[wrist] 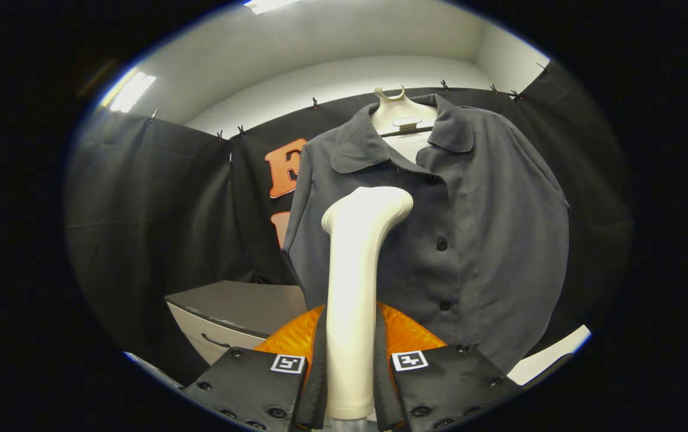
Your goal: Iron the clothes twice with a garment steamer, once on the left side and once on the right side.
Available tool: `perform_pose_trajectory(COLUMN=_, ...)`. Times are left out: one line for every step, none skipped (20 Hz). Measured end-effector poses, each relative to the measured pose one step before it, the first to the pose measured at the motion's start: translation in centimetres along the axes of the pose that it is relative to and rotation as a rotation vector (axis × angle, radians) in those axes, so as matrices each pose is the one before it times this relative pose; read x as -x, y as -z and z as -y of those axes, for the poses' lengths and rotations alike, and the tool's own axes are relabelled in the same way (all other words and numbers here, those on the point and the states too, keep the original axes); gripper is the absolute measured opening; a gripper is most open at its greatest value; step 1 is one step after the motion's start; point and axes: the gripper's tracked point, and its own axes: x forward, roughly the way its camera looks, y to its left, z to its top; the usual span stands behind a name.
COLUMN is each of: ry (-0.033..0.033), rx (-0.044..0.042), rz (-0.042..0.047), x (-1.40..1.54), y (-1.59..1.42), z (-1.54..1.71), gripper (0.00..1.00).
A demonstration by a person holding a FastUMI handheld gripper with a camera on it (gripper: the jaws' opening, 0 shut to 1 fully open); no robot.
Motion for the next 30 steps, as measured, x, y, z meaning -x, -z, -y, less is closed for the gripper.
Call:
perform_pose_trajectory(ry=-0.00163, rx=-0.0023, rz=-0.00895, x=-0.135, y=0.383, z=-0.036, gripper=0.39)
perform_pose_trajectory(ry=0.00346, rx=-0.00042, rz=-0.00647, x=-0.212, y=0.334, z=0.119, gripper=0.39)
perform_pose_trajectory(ry=0.00463, rx=0.00032, rz=-0.00379, x=-0.127, y=0.183, z=0.175, gripper=0.39)
perform_pose_trajectory(ry=0.00293, rx=-0.00019, rz=-0.00223, x=-0.019, y=0.173, z=0.005, gripper=0.39)
perform_pose_trajectory(ry=0.00159, rx=-0.00015, rz=-0.00251, x=0.056, y=0.314, z=0.07, gripper=0.39)
perform_pose_trajectory(ry=0.00239, rx=0.00175, rz=-0.00363, x=0.063, y=0.284, z=0.036, gripper=0.39)
perform_pose_trajectory(ry=0.00173, rx=0.00379, rz=-0.00384, x=0.153, y=0.293, z=-0.002, gripper=0.39)
perform_pose_trajectory(ry=0.00208, rx=0.0019, rz=-0.00406, x=0.058, y=0.248, z=0.072, gripper=0.39)
perform_pose_trajectory(ry=0.00032, rx=-0.00024, rz=-0.00483, x=0.115, y=0.3, z=0.017, gripper=0.39)
perform_pose_trajectory(ry=0.00079, rx=-0.00189, rz=-0.00588, x=0.145, y=0.355, z=0.029, gripper=0.39)
perform_pose_trajectory(ry=0.00305, rx=-0.00101, rz=-0.00463, x=0.201, y=0.385, z=0.095, gripper=0.39)
perform_pose_trajectory(ry=0.00405, rx=0.00077, rz=-0.00572, x=0.113, y=0.372, z=0.029, gripper=0.39)
perform_pose_trajectory(ry=0.00346, rx=0.00193, rz=-0.00966, x=0.115, y=0.503, z=0.122, gripper=0.39)
perform_pose_trajectory(ry=0.00393, rx=0.0012, rz=-0.00932, x=0.237, y=0.533, z=0.146, gripper=0.39)
perform_pose_trajectory(ry=0.0038, rx=-0.00054, rz=-0.00733, x=0.409, y=0.543, z=0.034, gripper=0.39)
perform_pose_trajectory(ry=0.00291, rx=-0.00239, rz=-0.00847, x=0.293, y=0.468, z=0.042, gripper=0.39)
perform_pose_trajectory(ry=0.00107, rx=-0.00402, rz=-0.0059, x=0.092, y=0.33, z=-0.058, gripper=0.39)
perform_pose_trajectory(ry=0.00174, rx=-0.0033, rz=-0.0064, x=-0.019, y=0.344, z=0.088, gripper=0.39)
perform_pose_trajectory(ry=0.00106, rx=-0.00175, rz=-0.00707, x=0.015, y=0.415, z=0.026, gripper=0.39)
perform_pose_trajectory(ry=0.00032, rx=-0.00066, rz=-0.00786, x=0.009, y=0.441, z=0.006, gripper=0.39)
perform_pose_trajectory(ry=0.00171, rx=-0.00043, rz=-0.0064, x=0.079, y=0.408, z=0.012, gripper=0.39)
perform_pose_trajectory(ry=0.002, rx=-0.00029, rz=-0.00562, x=0.19, y=0.418, z=0.044, gripper=0.39)
perform_pose_trajectory(ry=0.00251, rx=-0.00055, rz=-0.00827, x=0.119, y=0.578, z=0.064, gripper=0.39)
perform_pose_trajectory(ry=0.0032, rx=-0.00168, rz=-0.01014, x=0.017, y=0.643, z=0.108, gripper=0.39)
perform_pose_trajectory(ry=0.00284, rx=-0.00236, rz=-0.00978, x=0.118, y=0.512, z=0.031, gripper=0.39)
perform_pose_trajectory(ry=0.00187, rx=-0.00209, rz=-0.00963, x=0.032, y=0.51, z=0.074, gripper=0.39)
perform_pose_trajectory(ry=0.00229, rx=-0.00205, rz=-0.00918, x=0.073, y=0.545, z=0.058, gripper=0.39)
perform_pose_trajectory(ry=0.0014, rx=-0.00252, rz=-0.01039, x=0.033, y=0.6, z=0.009, gripper=0.39)
perform_pose_trajectory(ry=0.00025, rx=-0.00262, rz=-0.01, x=0.044, y=0.65, z=0.05, gripper=0.39)
perform_pose_trajectory(ry=0.0006, rx=-0.00128, rz=-0.01269, x=0.013, y=0.677, z=0.068, gripper=0.39)
